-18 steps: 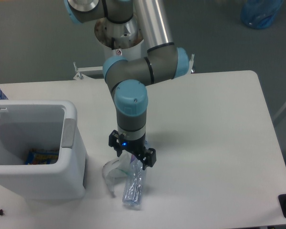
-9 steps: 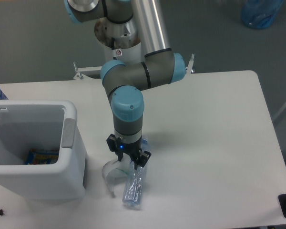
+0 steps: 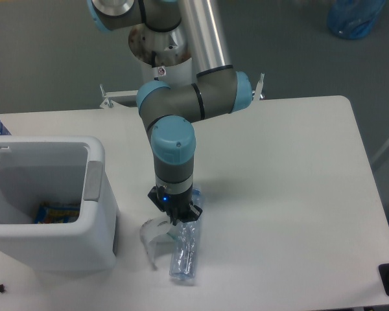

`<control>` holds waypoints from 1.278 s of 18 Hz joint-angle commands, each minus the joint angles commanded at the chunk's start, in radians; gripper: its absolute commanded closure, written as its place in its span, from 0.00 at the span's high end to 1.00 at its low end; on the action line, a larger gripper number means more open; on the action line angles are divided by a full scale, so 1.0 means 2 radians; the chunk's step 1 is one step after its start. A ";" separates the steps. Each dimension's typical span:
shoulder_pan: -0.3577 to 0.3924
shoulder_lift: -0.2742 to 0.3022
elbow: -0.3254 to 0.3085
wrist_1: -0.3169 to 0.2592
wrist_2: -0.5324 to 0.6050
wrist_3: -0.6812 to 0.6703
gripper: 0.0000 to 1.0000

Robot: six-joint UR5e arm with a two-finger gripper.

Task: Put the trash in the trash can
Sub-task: 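Close the gripper on the plastic bag and lift it, then carry the bag over the white bin and open the gripper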

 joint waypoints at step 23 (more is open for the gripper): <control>0.028 0.104 0.028 -0.002 -0.107 -0.073 0.00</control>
